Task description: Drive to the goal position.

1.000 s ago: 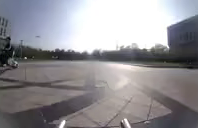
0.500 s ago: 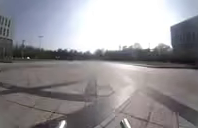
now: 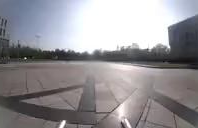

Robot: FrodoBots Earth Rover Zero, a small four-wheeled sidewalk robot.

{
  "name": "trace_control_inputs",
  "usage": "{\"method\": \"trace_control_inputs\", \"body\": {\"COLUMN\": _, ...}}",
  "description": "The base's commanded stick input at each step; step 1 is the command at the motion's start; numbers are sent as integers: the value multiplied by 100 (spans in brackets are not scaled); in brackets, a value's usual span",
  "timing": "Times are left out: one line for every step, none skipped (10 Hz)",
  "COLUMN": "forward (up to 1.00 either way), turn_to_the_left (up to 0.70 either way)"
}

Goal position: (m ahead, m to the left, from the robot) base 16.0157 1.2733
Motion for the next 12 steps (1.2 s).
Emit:
{"method": "trace_control_inputs", "body": {"forward": 100, "turn_to_the_left": 0}}
{"method": "trace_control_inputs", "body": {"forward": 100, "turn_to_the_left": 2}}
{"method": "trace_control_inputs", "body": {"forward": 100, "turn_to_the_left": 0}}
{"method": "trace_control_inputs", "body": {"forward": 100, "turn_to_the_left": 1}}
{"method": "trace_control_inputs", "body": {"forward": 100, "turn_to_the_left": 4}}
{"method": "trace_control_inputs", "body": {"forward": 100, "turn_to_the_left": 6}}
{"method": "trace_control_inputs", "body": {"forward": 100, "turn_to_the_left": 5}}
{"method": "trace_control_inputs", "body": {"forward": 100, "turn_to_the_left": 2}}
{"method": "trace_control_inputs", "body": {"forward": 100, "turn_to_the_left": 4}}
{"method": "trace_control_inputs", "body": {"forward": 100, "turn_to_the_left": 0}}
{"method": "trace_control_inputs", "body": {"forward": 100, "turn_to_the_left": 3}}
{"method": "trace_control_inputs", "body": {"forward": 100, "turn_to_the_left": 1}}
